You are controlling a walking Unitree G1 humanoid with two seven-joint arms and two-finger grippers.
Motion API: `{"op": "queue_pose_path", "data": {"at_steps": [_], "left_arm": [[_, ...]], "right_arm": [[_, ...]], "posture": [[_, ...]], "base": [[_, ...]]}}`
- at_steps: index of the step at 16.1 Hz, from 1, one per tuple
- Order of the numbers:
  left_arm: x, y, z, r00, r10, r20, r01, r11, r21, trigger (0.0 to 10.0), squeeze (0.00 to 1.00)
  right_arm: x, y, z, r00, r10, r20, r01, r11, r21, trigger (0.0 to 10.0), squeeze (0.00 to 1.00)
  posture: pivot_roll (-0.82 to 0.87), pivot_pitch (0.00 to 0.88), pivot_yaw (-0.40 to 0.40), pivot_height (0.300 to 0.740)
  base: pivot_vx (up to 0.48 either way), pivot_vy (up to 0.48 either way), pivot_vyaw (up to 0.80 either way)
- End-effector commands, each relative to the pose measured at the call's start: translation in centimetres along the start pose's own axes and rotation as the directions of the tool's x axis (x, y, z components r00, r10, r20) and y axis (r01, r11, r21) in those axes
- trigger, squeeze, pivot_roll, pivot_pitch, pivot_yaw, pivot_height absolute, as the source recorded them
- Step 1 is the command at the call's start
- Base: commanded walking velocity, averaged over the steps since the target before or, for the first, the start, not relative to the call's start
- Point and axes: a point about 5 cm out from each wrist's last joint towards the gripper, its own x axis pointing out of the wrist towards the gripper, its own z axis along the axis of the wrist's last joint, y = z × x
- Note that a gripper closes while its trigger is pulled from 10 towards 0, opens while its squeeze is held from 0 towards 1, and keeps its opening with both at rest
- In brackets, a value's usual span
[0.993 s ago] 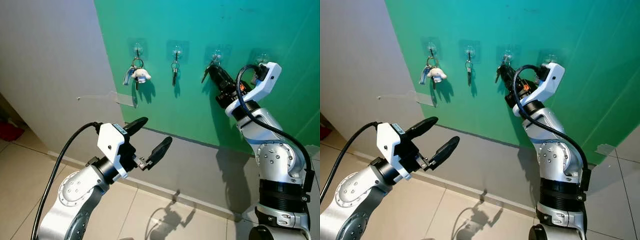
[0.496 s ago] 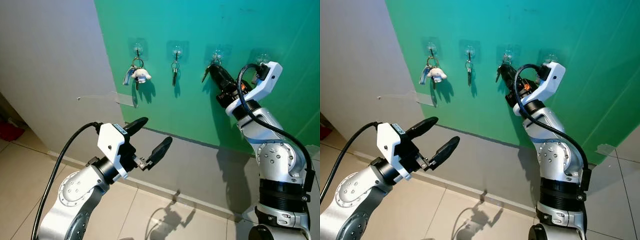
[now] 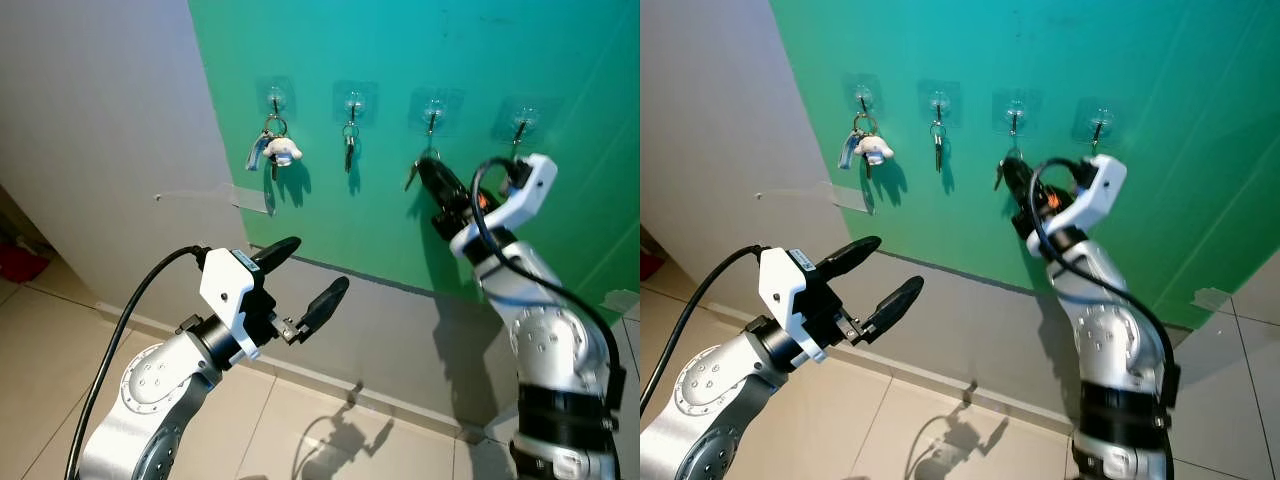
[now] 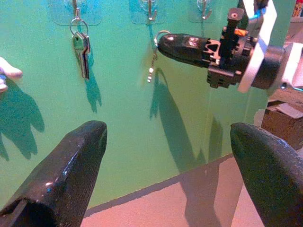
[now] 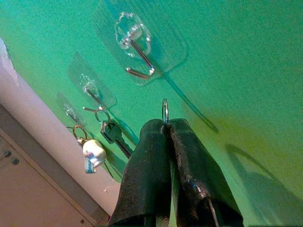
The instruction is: Hang keys on a hook
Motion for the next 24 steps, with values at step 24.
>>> {"op": "queue_pose_path", "data": {"at_steps": [24], "left_arm": [[-0.1,-0.3,0.2,1.0,-0.025,-0.009,0.025,1.0,0.003,10.0,0.0]], "right_arm": [[1.6,2.8,1.8,0.977,0.21,0.05,-0.212,0.975,0.062,10.0,0.0]], "posture": [[0.02,0.0,0.052,0.74]], "base": [[0.0,0.0,0.0]]}}
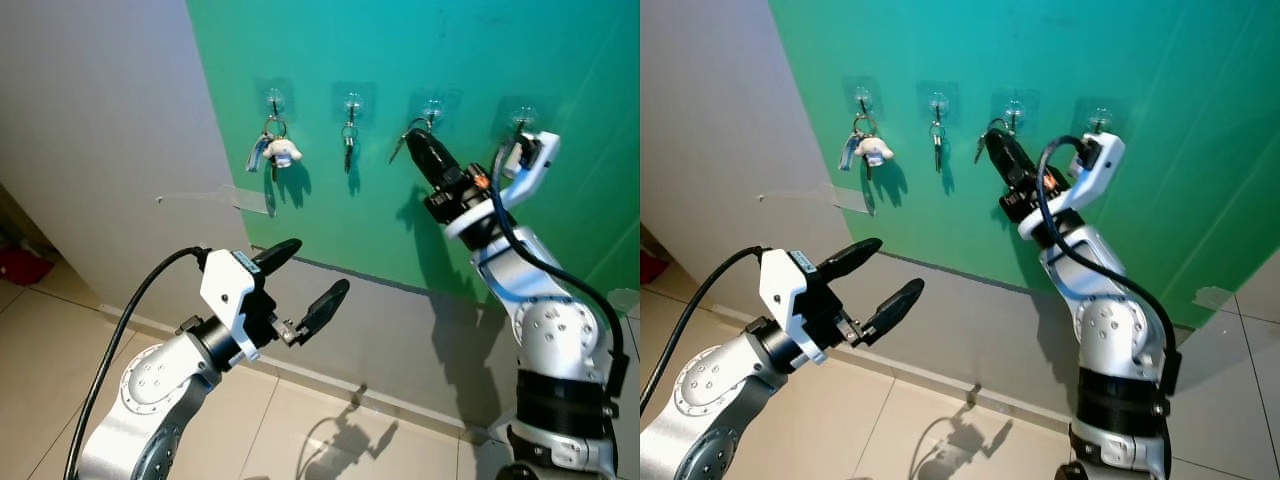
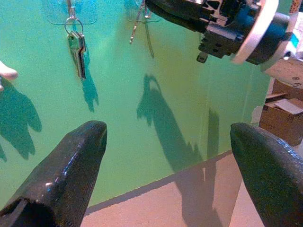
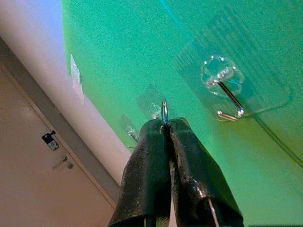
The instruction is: Hang keys on a hook
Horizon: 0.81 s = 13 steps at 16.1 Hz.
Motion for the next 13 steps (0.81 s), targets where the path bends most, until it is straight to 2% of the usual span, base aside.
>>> {"op": "queue_pose_path", "data": {"at_steps": [1,6,13], "left_arm": [[-0.1,-0.2,0.3,1.0,-0.016,-0.004,0.016,1.0,0.005,10.0,0.0],[-0.2,-0.2,0.3,1.0,-0.015,-0.005,0.015,1.0,0.004,10.0,0.0],[-0.1,-0.1,0.3,1.0,-0.02,-0.007,0.02,1.0,0.007,10.0,0.0]], "right_arm": [[0.4,0.0,0.0,1.0,-0.007,-0.01,0.007,1.0,-0.006,10.0,0.0],[0.4,-1.2,-0.2,0.997,-0.079,-0.002,0.079,0.996,0.05,10.0,0.0],[0.4,-1.4,0.2,0.996,-0.087,0.036,0.083,0.992,0.093,10.0,0.0]], "posture": [[0.02,0.0,0.051,0.74],[0.02,0.0,0.054,0.74],[0.02,0.0,0.058,0.74]], "base": [[0.0,0.0,0.0],[0.0,0.0,0.0],[0.0,0.0,0.0]]}}
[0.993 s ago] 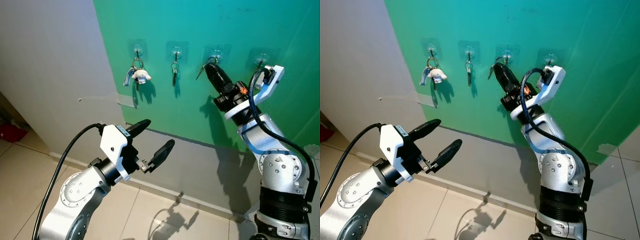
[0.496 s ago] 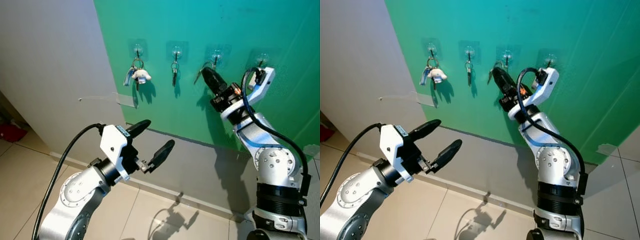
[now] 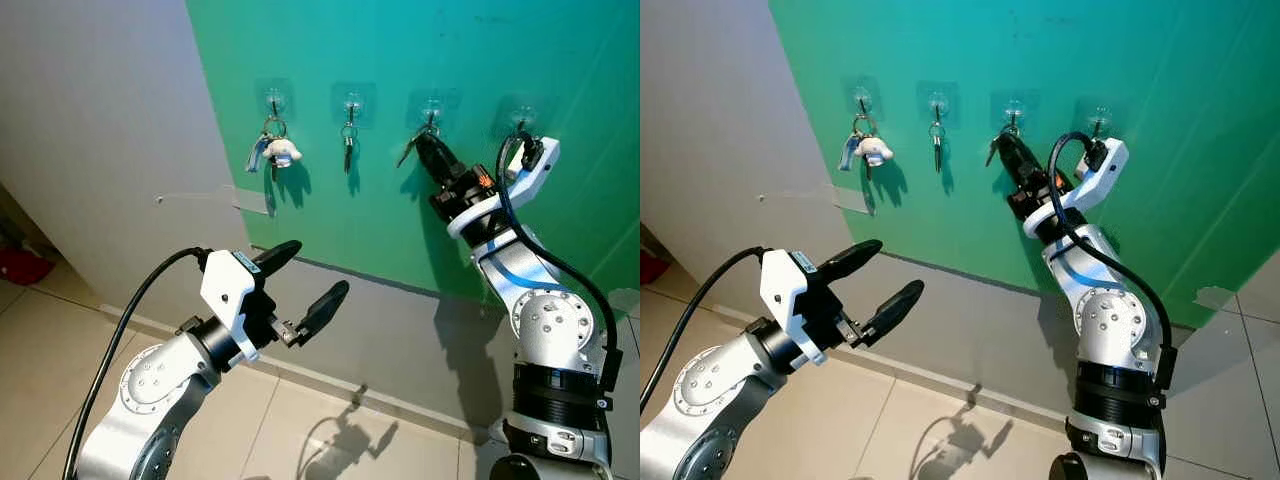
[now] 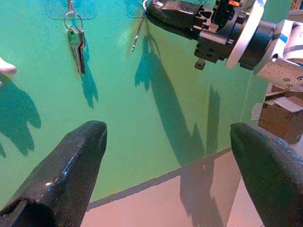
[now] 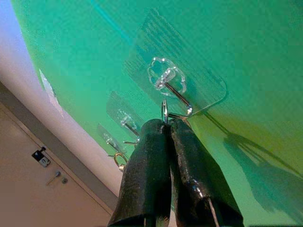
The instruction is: Hang keys on a hook
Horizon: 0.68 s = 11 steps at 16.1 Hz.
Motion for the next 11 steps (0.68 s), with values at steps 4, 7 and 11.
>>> {"op": "queue_pose_path", "data": {"at_steps": [4,7,11], "left_arm": [[0.0,-0.2,0.4,1.0,-0.016,0.005,0.016,1.0,0.012,10.0,0.0],[0.0,-0.2,0.5,1.0,-0.018,0.006,0.018,1.0,0.012,10.0,0.0],[0.1,-0.1,0.5,1.0,-0.022,0.005,0.022,1.0,0.012,10.0,0.0]], "right_arm": [[0.5,-0.2,0.2,1.0,-0.025,-0.01,0.025,1.0,0.016,10.0,0.0],[0.5,-0.9,-0.4,0.996,-0.074,-0.043,0.075,0.997,0.024,10.0,0.0],[0.2,-1.8,-1.1,0.987,-0.139,-0.082,0.141,0.99,0.018,10.0,0.0]], "posture": [[0.02,0.0,0.057,0.74],[0.02,0.0,0.057,0.74],[0.02,0.0,0.061,0.74]], "base": [[0.0,0.0,0.0],[0.0,0.0,0.0],[0.0,0.0,0.0]]}}
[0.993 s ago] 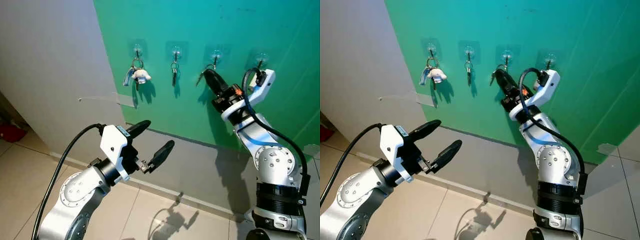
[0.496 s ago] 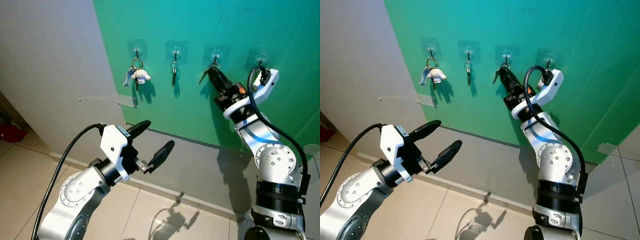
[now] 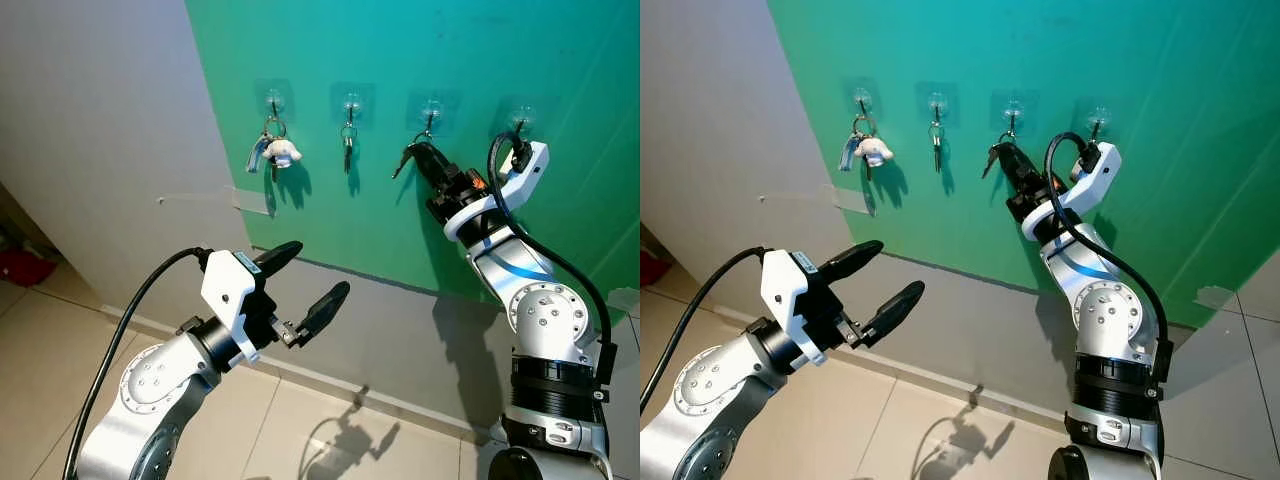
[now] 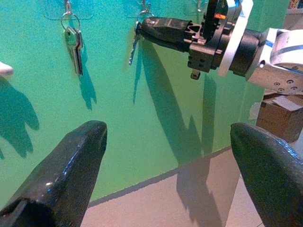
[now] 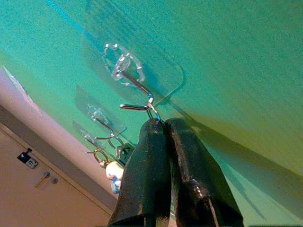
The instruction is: Hang keys on a hook
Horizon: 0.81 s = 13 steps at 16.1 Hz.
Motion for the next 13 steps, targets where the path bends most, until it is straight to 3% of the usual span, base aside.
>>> {"op": "queue_pose_path", "data": {"at_steps": [1,2,5,6,7,13], "left_arm": [[0.0,-0.1,0.5,1.0,-0.016,0.006,0.016,1.0,0.015,10.0,0.0],[0.1,-0.1,0.5,1.0,-0.017,0.005,0.017,1.0,0.016,10.0,0.0],[0.1,0.1,0.5,1.0,-0.018,0.008,0.018,1.0,0.023,10.0,0.0],[0.2,0.1,0.6,1.0,-0.021,0.011,0.021,0.999,0.026,10.0,0.0],[0.3,0.1,0.7,1.0,-0.026,0.014,0.026,0.999,0.027,10.0,0.0],[0.2,-0.2,0.8,0.999,-0.04,0.023,0.04,0.999,0.022,10.0,0.0]], "right_arm": [[-0.1,-0.7,-0.7,0.998,-0.052,-0.039,0.052,0.999,-0.004,10.0,0.0],[-0.2,-0.7,-0.8,0.998,-0.054,-0.041,0.054,0.998,-0.009,10.0,0.0],[-0.5,-1.3,-0.7,0.994,-0.102,-0.037,0.096,0.986,-0.138,10.0,0.0],[-0.6,-1.4,-0.5,0.995,-0.1,-0.021,0.096,0.986,-0.137,10.0,0.86],[-0.7,-1.4,-0.3,0.996,-0.092,-0.009,0.09,0.987,-0.136,10.0,1.0],[-1.9,-1.0,-0.7,0.999,-0.048,0.007,0.049,0.988,-0.146,10.0,1.0]], "posture": [[0.02,0.0,0.062,0.74],[0.02,0.0,0.064,0.74],[0.02,0.0,0.068,0.74],[0.02,0.0,0.069,0.74],[0.02,0.0,0.07,0.74],[0.01,0.0,0.07,0.74]], "base": [[0.0,0.0,0.0],[0.0,0.0,0.0],[0.0,0.0,0.0],[0.0,0.0,0.0],[0.0,0.0,0.0],[0.0,0.0,0.0]]}}
